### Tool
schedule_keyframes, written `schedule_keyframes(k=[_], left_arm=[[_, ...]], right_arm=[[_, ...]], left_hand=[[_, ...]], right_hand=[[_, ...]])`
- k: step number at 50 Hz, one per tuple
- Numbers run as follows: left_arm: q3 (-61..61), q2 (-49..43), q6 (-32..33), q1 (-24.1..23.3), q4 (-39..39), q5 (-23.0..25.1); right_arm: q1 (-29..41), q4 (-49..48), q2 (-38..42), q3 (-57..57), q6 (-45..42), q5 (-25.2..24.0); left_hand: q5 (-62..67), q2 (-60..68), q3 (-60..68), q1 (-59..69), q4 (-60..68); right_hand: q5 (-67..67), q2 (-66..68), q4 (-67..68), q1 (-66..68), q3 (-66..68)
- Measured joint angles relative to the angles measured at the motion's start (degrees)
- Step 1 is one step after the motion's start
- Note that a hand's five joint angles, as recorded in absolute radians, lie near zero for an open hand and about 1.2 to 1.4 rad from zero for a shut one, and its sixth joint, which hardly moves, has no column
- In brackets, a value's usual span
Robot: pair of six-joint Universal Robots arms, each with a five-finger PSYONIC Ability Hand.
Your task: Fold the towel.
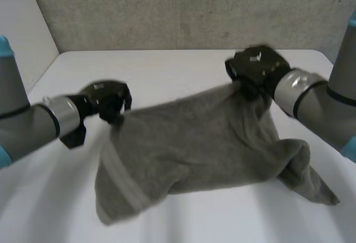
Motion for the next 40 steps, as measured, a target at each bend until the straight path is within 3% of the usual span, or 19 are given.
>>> schedule_keyframes(k=[5, 12, 17, 21, 24, 31, 34, 40], left_arm=[[7.87, 0.22, -0.67, 0.26, 1.15, -2.42], [18.92, 2.70, -5.30, -1.29, 10.69, -13.47], [20.31, 6.81, -10.51, -2.56, 19.14, -18.70], [17.01, 9.26, -13.00, -2.95, 22.40, -19.40], [11.75, 10.42, -13.77, -2.85, 23.38, -18.32], [-6.41, 11.07, -12.04, -0.46, 24.05, -10.97], [-16.63, 10.91, -7.91, 2.09, 24.80, -5.90], [-29.81, 10.29, 2.30, 4.92, 27.16, 0.48]], right_arm=[[1.35, -10.30, -0.54, -3.97, 5.31, 2.87], [2.29, -32.98, -5.05, -3.44, 14.93, 4.70], [2.62, -45.32, -7.62, 0.08, 17.83, 4.60], [2.88, -48.80, -8.38, 2.40, 18.30, 3.58], [2.78, -46.40, -8.39, 3.61, 18.07, 0.92], [1.06, -22.15, -4.65, 3.18, 12.54, -11.79], [0.12, -8.82, -1.74, 3.32, 4.33, -16.12], [-0.62, 4.59, 0.64, 7.94, -12.67, -17.08]], left_hand=[[0.04, 0.00, 0.03, 0.19, 0.00], [0.68, 0.00, 0.49, 0.44, 0.25], [0.84, 0.00, 0.49, 0.73, 0.25], [0.85, 0.00, 0.49, 0.76, 0.25], [0.85, 0.00, 0.49, 0.76, 0.25], [0.85, 0.01, 0.50, 0.79, 0.26], [0.86, 0.02, 0.50, 0.79, 0.26], [0.86, 0.03, 0.50, 0.82, 0.27]], right_hand=[[0.00, 0.45, 0.00, 0.20, 0.00], [0.00, 1.40, 0.04, 0.26, 0.00], [0.00, 1.40, 0.07, 0.27, 0.00], [0.16, 1.40, 0.33, 0.39, 0.00], [0.29, 1.40, 0.34, 0.39, 0.00], [0.47, 1.40, 0.34, 0.40, 0.00], [0.47, 1.40, 0.34, 0.40, 0.00], [0.47, 1.40, 0.34, 0.40, 0.00]])
